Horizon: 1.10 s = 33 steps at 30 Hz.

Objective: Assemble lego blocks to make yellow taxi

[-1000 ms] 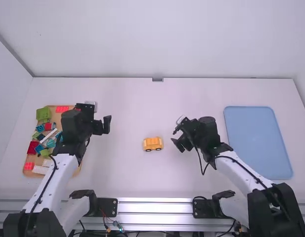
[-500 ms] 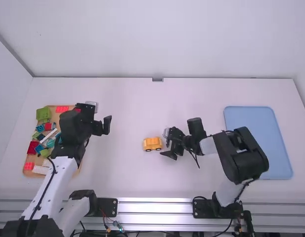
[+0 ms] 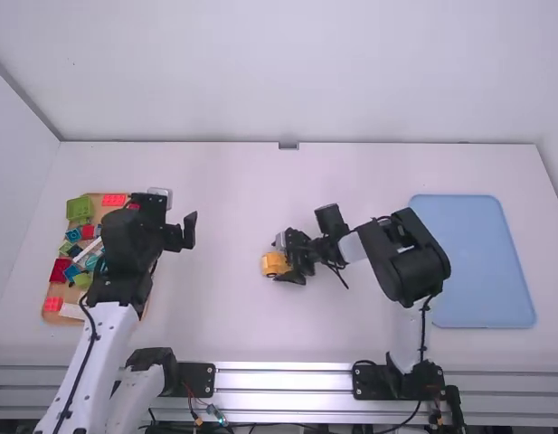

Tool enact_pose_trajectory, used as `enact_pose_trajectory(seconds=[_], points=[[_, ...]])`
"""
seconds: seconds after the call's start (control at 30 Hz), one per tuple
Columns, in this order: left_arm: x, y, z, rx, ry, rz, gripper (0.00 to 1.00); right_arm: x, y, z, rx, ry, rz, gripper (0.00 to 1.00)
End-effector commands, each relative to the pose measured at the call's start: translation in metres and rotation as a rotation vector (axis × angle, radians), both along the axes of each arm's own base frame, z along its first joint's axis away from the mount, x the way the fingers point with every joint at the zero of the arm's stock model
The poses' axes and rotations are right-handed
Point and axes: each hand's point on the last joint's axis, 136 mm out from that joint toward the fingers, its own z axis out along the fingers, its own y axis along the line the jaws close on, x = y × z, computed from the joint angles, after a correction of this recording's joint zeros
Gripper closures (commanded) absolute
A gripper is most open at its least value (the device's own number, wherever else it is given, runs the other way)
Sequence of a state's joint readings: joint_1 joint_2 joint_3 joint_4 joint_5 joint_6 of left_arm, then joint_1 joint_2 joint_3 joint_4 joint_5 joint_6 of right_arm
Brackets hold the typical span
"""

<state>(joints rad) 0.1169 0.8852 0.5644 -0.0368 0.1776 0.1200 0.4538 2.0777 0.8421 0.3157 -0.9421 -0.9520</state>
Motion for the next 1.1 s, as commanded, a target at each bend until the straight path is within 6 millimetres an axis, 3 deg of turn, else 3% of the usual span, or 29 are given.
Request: enact_pose_trajectory(seconds=[0.0, 0.1, 0.17, 0.27, 0.47, 0.6, 0.73, 0.83, 0.87, 0.97, 1.0, 1.07], points=[[-0.003, 0.0, -0.004, 0.005, 0.003, 0.004, 0.01, 0.004, 0.001, -0.015, -0.079, -0.002, -0.043, 0.07], [-0.002, 0.0, -0.003, 0.006, 0.0, 0.004, 0.01, 0.002, 0.004, -0.019, -0.107, -0.011, -0.046, 0.17], [-0.002, 0.0, -0.004, 0.005, 0.0, 0.005, 0.01, 0.0, 0.006, -0.02, -0.109, -0.014, -0.037, 0.33], [-0.003, 0.0, -0.005, 0.005, 0.005, 0.005, 0.01, 0.0, 0.009, -0.018, -0.107, -0.006, -0.041, 0.44], [-0.003, 0.0, -0.005, 0.006, 0.004, 0.005, 0.01, 0.013, 0.0, -0.005, -0.1, 0.035, -0.117, 0.49], [-0.002, 0.001, -0.004, 0.012, -0.002, 0.006, 0.01, 0.033, -0.035, 0.017, -0.155, 0.015, -0.212, 0.5], [-0.001, 0.001, -0.001, 0.012, -0.015, 0.007, 0.01, 0.068, -0.109, 0.04, -0.31, -0.019, -0.46, 0.52], [0.001, 0.001, 0.004, 0.014, -0.037, 0.006, 0.01, 0.091, -0.183, 0.065, -0.361, -0.025, -0.703, 0.53], [0.002, 0.001, 0.005, 0.014, -0.042, 0.007, 0.01, 0.095, -0.198, 0.069, -0.359, -0.025, -0.759, 0.54], [0.004, 0.001, 0.011, 0.013, -0.068, 0.004, 0.01, 0.108, -0.274, 0.08, -0.329, 0.012, -1.042, 0.56], [0.005, 0.001, 0.012, 0.013, -0.071, 0.004, 0.01, 0.11, -0.284, 0.08, -0.328, 0.02, -1.082, 0.55], [0.006, 0.001, 0.015, 0.015, -0.087, 0.004, 0.01, 0.11, -0.351, 0.075, -0.308, 0.089, -1.364, 0.53]])
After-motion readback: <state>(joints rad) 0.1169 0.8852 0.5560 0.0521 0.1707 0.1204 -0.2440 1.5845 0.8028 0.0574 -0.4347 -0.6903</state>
